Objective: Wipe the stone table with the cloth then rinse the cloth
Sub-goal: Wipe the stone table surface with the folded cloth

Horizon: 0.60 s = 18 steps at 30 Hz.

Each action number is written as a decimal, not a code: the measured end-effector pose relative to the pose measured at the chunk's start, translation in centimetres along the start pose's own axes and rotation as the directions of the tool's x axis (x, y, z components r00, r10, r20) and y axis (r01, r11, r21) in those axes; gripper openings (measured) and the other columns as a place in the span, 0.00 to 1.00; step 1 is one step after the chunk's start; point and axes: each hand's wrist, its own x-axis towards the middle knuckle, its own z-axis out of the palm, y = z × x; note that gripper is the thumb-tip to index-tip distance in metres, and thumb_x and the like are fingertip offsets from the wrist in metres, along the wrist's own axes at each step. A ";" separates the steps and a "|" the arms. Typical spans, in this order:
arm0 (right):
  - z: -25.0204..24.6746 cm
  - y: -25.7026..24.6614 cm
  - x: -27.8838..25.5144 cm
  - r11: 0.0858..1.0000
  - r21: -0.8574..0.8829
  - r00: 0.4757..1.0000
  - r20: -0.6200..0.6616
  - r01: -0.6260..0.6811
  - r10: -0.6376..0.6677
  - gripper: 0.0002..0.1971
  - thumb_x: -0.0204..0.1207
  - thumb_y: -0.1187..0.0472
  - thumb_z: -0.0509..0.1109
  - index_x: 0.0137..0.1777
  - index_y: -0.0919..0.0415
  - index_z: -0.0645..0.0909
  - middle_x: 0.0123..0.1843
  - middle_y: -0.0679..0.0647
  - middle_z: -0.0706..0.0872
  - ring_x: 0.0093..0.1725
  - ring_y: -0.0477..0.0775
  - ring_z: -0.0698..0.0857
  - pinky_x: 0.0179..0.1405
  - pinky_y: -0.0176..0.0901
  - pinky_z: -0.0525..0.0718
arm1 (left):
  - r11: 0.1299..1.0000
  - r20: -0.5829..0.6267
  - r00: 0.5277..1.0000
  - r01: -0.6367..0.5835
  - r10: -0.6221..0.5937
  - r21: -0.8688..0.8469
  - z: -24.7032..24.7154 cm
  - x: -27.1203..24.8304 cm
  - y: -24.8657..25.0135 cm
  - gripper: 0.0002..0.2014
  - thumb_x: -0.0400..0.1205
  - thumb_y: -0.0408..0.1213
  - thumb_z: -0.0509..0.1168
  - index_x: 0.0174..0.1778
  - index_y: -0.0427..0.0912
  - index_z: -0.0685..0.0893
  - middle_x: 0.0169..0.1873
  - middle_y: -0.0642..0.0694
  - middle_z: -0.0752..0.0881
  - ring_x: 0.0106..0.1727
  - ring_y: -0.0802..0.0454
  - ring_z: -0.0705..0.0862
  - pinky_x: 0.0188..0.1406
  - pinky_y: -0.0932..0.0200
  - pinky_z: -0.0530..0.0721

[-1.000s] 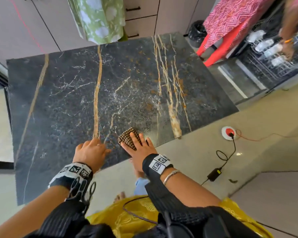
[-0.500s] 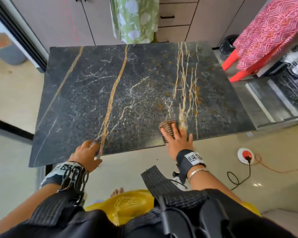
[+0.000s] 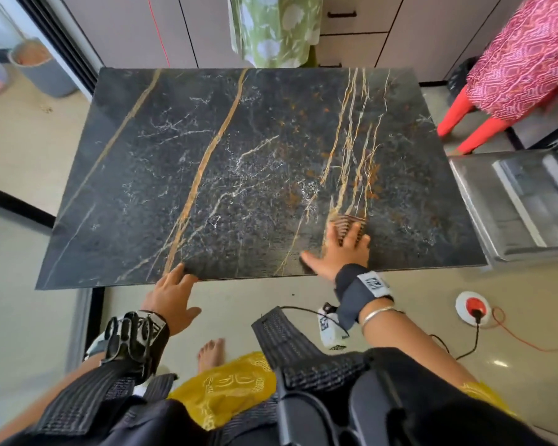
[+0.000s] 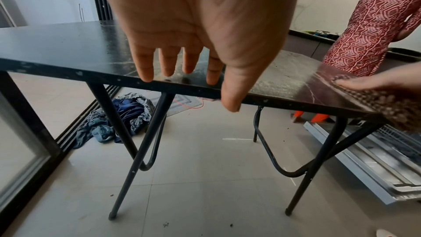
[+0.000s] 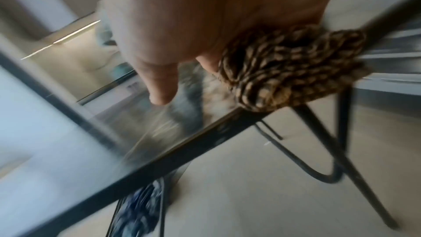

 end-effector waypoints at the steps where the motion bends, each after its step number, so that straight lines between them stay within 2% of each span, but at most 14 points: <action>1: 0.2 -1.5 -0.1 0.995 -0.047 0.996 0.023 0.086 -0.085 0.52 0.66 0.22 0.56 0.81 0.43 0.34 0.81 0.63 0.26 0.79 0.77 0.35 0.81 0.66 0.44 | 1.000 0.007 1.000 0.006 -0.006 0.001 0.0 -0.1 0.2 0.33 0.75 0.49 0.70 0.74 0.46 0.66 0.81 0.41 0.54 0.80 0.40 0.60 0.77 0.47 0.66; 3: 1.2 -4.8 -0.5 0.958 -0.109 0.962 0.086 0.266 -0.257 0.54 0.65 0.23 0.59 0.81 0.43 0.32 0.81 0.62 0.25 0.79 0.76 0.33 0.80 0.69 0.42 | 1.000 0.023 1.000 0.011 -0.011 0.006 0.2 -0.2 1.0 0.33 0.75 0.49 0.70 0.75 0.46 0.66 0.81 0.40 0.53 0.80 0.40 0.60 0.77 0.47 0.65; 6: 3.4 -8.6 -1.9 0.854 -0.185 0.872 0.153 0.487 -0.464 0.52 0.67 0.29 0.64 0.81 0.43 0.34 0.82 0.61 0.26 0.80 0.74 0.32 0.80 0.67 0.41 | 1.000 0.038 0.999 0.015 -0.016 0.017 0.3 -0.2 2.3 0.34 0.76 0.48 0.69 0.76 0.46 0.64 0.82 0.41 0.50 0.80 0.41 0.59 0.77 0.48 0.65; 8: 4.0 -9.0 -2.1 0.801 -0.236 0.835 0.152 0.551 -0.529 0.48 0.72 0.33 0.64 0.82 0.43 0.37 0.83 0.59 0.28 0.81 0.71 0.33 0.80 0.65 0.41 | 1.000 0.039 0.999 0.018 -0.019 0.021 0.2 0.1 3.0 0.33 0.77 0.47 0.69 0.76 0.47 0.63 0.82 0.42 0.49 0.81 0.41 0.58 0.77 0.48 0.64; 10: 3.7 -7.7 -1.4 0.777 -0.246 0.814 0.125 0.579 -0.567 0.40 0.78 0.37 0.59 0.82 0.40 0.38 0.84 0.55 0.30 0.82 0.67 0.36 0.79 0.65 0.39 | 0.999 0.038 0.999 0.023 -0.024 0.034 0.0 0.3 3.5 0.33 0.77 0.48 0.68 0.77 0.47 0.63 0.82 0.42 0.48 0.81 0.41 0.58 0.77 0.47 0.65; 12: 3.0 -5.4 -0.6 0.798 -0.232 0.828 0.075 0.557 -0.556 0.33 0.82 0.42 0.53 0.81 0.37 0.38 0.84 0.54 0.32 0.83 0.67 0.37 0.79 0.66 0.37 | 0.999 0.037 0.998 0.040 -0.042 0.036 -0.1 0.5 3.8 0.33 0.78 0.48 0.68 0.77 0.47 0.62 0.82 0.42 0.48 0.81 0.40 0.58 0.77 0.47 0.65; 13: 2.6 -4.1 -0.2 0.833 -0.204 0.855 0.041 0.514 -0.517 0.32 0.83 0.43 0.52 0.80 0.36 0.37 0.84 0.54 0.31 0.82 0.67 0.37 0.79 0.67 0.37 | 0.998 0.037 0.998 0.050 -0.051 0.032 -0.1 0.5 3.9 0.33 0.78 0.47 0.68 0.77 0.48 0.62 0.82 0.42 0.48 0.81 0.40 0.58 0.77 0.47 0.65; 16: 1.3 0.0 1.1 0.936 -0.117 0.938 -0.056 0.333 -0.341 0.31 0.83 0.45 0.51 0.80 0.35 0.36 0.84 0.55 0.31 0.82 0.67 0.36 0.78 0.66 0.36 | 0.997 0.023 0.997 0.077 -0.077 0.004 0.0 0.7 4.3 0.34 0.77 0.46 0.69 0.77 0.49 0.62 0.82 0.40 0.48 0.80 0.39 0.58 0.76 0.47 0.67; 18: 0.3 1.9 2.2 0.969 -0.092 0.965 -0.111 0.229 -0.238 0.32 0.83 0.46 0.52 0.80 0.37 0.37 0.84 0.57 0.32 0.82 0.68 0.37 0.79 0.66 0.38 | 0.995 0.021 0.995 0.097 -0.096 -0.015 0.1 0.5 4.6 0.35 0.77 0.47 0.69 0.78 0.49 0.61 0.82 0.40 0.48 0.80 0.40 0.59 0.76 0.48 0.67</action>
